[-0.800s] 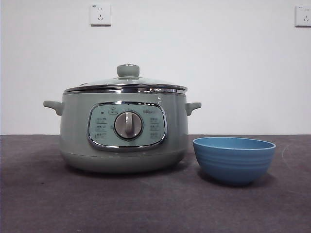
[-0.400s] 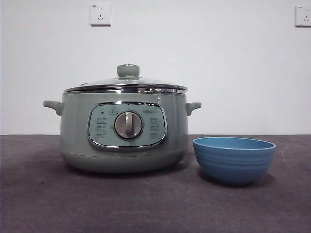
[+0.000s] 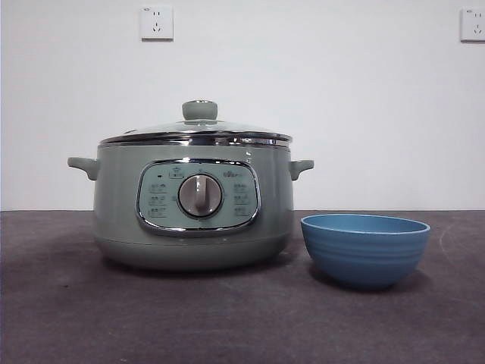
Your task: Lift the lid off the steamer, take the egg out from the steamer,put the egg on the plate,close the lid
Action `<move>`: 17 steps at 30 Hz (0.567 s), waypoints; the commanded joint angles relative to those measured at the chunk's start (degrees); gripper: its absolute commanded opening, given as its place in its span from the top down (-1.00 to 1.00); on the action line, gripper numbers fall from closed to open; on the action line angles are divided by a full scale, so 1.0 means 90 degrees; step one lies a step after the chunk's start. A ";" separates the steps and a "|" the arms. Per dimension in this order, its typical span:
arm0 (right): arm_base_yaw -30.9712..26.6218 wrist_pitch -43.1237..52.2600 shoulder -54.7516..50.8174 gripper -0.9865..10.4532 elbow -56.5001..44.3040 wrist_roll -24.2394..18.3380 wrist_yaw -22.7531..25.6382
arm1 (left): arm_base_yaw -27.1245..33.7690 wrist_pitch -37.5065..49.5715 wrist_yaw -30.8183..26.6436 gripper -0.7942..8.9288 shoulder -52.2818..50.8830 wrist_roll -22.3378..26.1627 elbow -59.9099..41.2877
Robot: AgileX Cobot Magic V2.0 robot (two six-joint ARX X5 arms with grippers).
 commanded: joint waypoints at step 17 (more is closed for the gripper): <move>0.0012 0.0032 0.0061 -0.17 0.0019 -0.0015 0.0007 | -0.1528 0.3546 -0.1105 -0.34 0.2868 -0.0321 0.0041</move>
